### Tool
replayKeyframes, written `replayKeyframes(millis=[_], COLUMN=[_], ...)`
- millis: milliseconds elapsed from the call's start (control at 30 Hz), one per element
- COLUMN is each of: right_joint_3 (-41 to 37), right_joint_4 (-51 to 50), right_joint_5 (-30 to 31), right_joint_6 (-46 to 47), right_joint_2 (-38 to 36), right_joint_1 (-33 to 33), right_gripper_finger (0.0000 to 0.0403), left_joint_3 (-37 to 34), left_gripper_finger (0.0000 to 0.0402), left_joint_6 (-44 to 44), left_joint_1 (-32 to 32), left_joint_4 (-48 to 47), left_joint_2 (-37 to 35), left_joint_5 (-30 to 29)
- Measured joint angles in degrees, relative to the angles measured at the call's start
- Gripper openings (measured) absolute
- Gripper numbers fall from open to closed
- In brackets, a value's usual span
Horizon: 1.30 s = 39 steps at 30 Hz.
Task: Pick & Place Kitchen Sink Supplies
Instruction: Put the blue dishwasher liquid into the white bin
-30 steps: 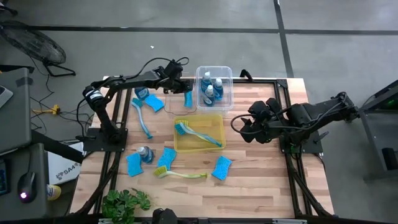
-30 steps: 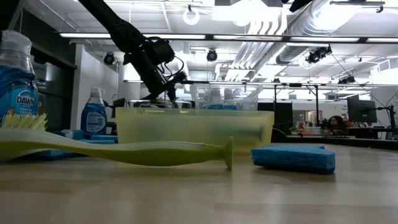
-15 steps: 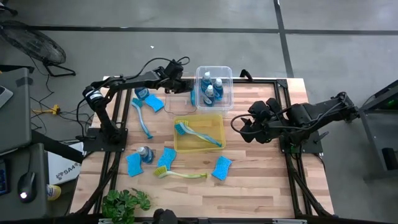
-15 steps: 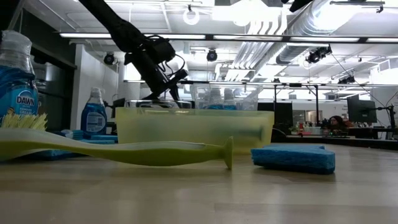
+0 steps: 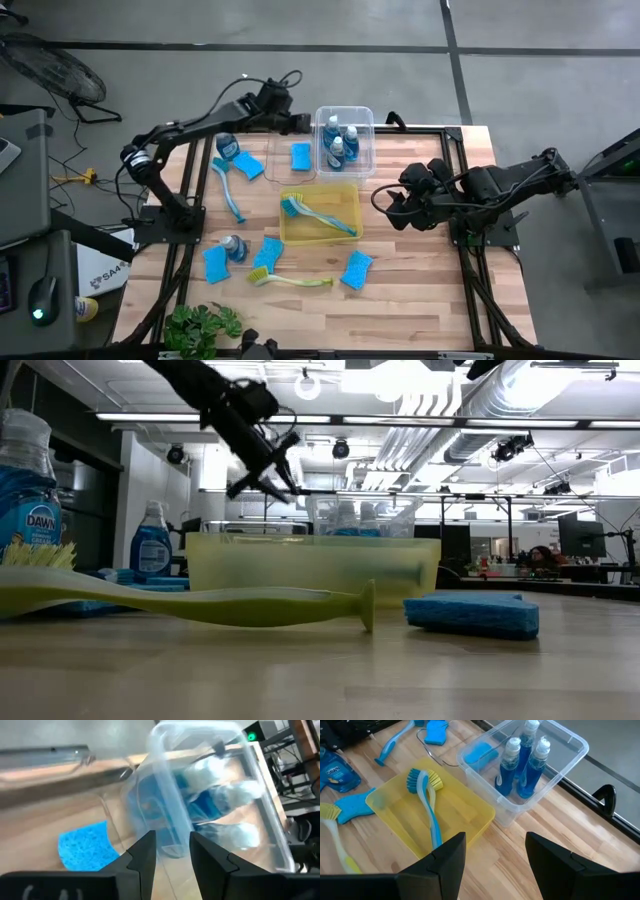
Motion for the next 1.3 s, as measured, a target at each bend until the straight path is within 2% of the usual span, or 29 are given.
replayKeyframes(millis=[233, 400, 633, 767, 867, 1100, 1300], right_joint_3=[-0.01, -0.01, -0.01, -0.01, -0.01, -0.01, -0.01], right_joint_4=[0.01, 0.01, 0.02, 0.23, 0.6, 0.9, 0.9], right_joint_5=[-0.12, -0.34, -1.48, -1.66, -1.66, -1.64, -1.64], right_joint_6=[-0.01, -0.03, -0.03, -0.03, -0.04, -0.19, -0.03], right_joint_2=[0.0, 0.0, 0.0, 0.0, 0.01, 0.02, 0.02], right_joint_1=[0.01, 0.0, 0.01, 0.0, 0.0, 0.01, 0.0], right_gripper_finger=[0.02, 0.02, 0.02, 0.02, 0.02, 0.02, 0.02], left_joint_3=[7.19, 9.27, 9.43, 9.43, 9.34, 6.32, 5.78], left_gripper_finger=[0.0115, 0.0115, 0.0115, 0.0115, 0.0115, 0.0123, 0.0186], left_joint_6=[6.77, 10.11, 14.37, 15.4, 16.18, 22.89, 27.45], left_joint_1=[0.0, -0.02, 0.04, 0.04, 0.66, 6.84, 12.38], left_joint_4=[-11.81, -19.12, -34.02, -41.61, -45.42, -44.43, -44.34], left_joint_2=[-4.0, -7.67, -13.04, -14.49, -14.33, -14.3, -14.3], left_joint_5=[-1.93, -4.86, -14.64, -21.21, -23.57, -20.73, -20.35])
